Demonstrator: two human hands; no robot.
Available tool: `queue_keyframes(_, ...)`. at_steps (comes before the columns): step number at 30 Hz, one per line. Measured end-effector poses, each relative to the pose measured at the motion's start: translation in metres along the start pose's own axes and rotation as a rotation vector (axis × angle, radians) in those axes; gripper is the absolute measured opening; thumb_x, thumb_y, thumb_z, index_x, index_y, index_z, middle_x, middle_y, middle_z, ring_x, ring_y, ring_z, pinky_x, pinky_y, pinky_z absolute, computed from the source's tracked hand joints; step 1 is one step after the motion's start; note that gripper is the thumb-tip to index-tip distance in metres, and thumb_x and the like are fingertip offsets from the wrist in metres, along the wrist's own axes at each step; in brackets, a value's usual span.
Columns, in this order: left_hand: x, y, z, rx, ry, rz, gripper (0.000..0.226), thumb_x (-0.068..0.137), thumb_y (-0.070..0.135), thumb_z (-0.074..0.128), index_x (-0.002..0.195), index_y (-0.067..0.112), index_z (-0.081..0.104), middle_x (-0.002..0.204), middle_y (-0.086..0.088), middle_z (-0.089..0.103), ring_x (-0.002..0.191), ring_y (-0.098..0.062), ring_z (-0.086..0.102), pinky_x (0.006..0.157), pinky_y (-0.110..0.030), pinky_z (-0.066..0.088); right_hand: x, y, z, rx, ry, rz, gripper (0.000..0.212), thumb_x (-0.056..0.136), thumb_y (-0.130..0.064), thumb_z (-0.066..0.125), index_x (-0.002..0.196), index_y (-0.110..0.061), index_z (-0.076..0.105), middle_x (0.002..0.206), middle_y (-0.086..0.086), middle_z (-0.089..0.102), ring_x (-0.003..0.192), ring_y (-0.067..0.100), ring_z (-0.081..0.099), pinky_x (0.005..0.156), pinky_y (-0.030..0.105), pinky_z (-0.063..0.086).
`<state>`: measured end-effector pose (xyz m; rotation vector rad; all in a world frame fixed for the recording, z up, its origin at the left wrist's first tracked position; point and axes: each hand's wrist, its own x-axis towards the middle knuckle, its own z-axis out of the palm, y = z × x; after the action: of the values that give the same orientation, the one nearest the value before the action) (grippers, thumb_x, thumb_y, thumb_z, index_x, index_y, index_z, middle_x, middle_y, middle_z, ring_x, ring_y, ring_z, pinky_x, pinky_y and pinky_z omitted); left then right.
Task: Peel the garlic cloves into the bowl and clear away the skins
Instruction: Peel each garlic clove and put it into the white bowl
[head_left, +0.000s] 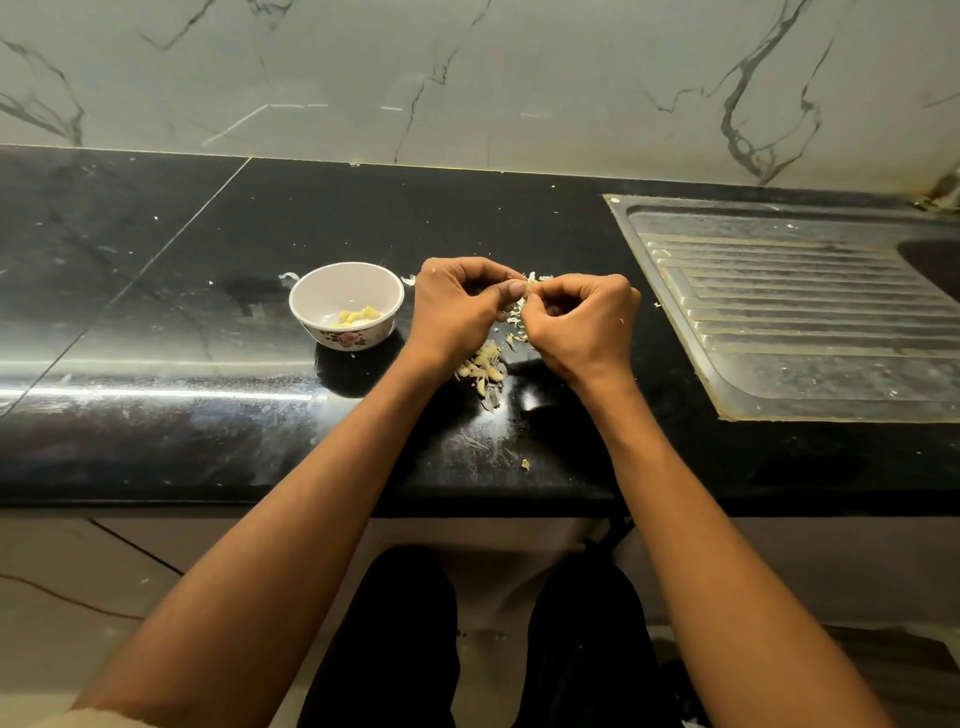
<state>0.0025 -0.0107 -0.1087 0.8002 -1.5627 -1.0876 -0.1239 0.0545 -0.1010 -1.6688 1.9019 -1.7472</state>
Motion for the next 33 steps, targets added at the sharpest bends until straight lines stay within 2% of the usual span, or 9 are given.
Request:
queue_keyframes(5,-0.001,0.0008,0.0001,0.018,0.001,0.007,0.006,0.086,-0.001,0.077,0.088,0.004,0.079,0.074,-0.009,0.076,0.062,-0.008,0.067,0.061,-0.02,0.053,-0.0003,-0.0001,-0.0002,0.009,0.009,-0.007,0.006,0.075,-0.012,0.077,0.077,-0.013,0.083,0.066,-0.005,0.075,0.058,0.007,0.071,0.058,0.026,0.06)
queue_keyframes(9,-0.0006,0.0031,0.0001,-0.032,-0.004,-0.018,0.005,0.089,-0.001,0.074,0.088,0.003,0.077,0.071,-0.003,0.073,0.061,-0.007,0.064,0.06,-0.021,0.054,0.0014,-0.0013,0.001,0.108,0.005,0.08,0.006,0.078,-0.01,0.078,0.078,-0.013,0.083,0.062,-0.015,0.07,0.056,0.003,0.07,0.057,0.024,0.058)
queue_keyframes(14,0.001,0.0046,-0.0004,-0.125,-0.05,-0.08,0.011,0.094,0.0,0.067,0.088,0.003,0.075,0.073,-0.011,0.069,0.061,-0.012,0.059,0.058,-0.023,0.052,0.003,-0.0037,-0.0002,0.208,-0.012,0.151,0.013,0.08,-0.007,0.079,0.072,-0.016,0.08,0.058,-0.002,0.072,0.047,0.017,0.068,0.048,0.035,0.059)
queue_keyframes(19,0.0026,0.001,-0.0014,-0.132,-0.085,-0.125,0.015,0.099,0.008,0.064,0.089,0.005,0.075,0.077,-0.014,0.066,0.064,-0.013,0.059,0.059,-0.025,0.052,0.0028,-0.005,-0.0013,0.261,-0.027,0.185,0.013,0.082,-0.004,0.079,0.073,-0.013,0.08,0.061,-0.001,0.073,0.049,0.017,0.068,0.046,0.028,0.055)
queue_keyframes(23,0.0024,0.0009,-0.0009,-0.147,-0.095,-0.148,0.016,0.101,0.008,0.061,0.091,0.003,0.073,0.077,-0.011,0.066,0.064,-0.011,0.059,0.059,-0.023,0.052,0.0031,-0.0054,-0.0022,0.276,-0.037,0.195,0.014,0.082,-0.003,0.079,0.072,-0.013,0.08,0.06,-0.001,0.073,0.049,0.016,0.068,0.046,0.028,0.054)
queue_keyframes(33,0.0019,0.0025,-0.0021,-0.115,-0.025,-0.116,0.011,0.098,0.007,0.066,0.094,0.0,0.074,0.078,-0.007,0.071,0.067,-0.01,0.064,0.057,-0.021,0.051,0.0053,0.0033,0.0008,0.216,0.024,0.207,0.01,0.078,-0.009,0.076,0.071,-0.014,0.08,0.063,-0.001,0.073,0.058,0.022,0.071,0.058,0.05,0.062)
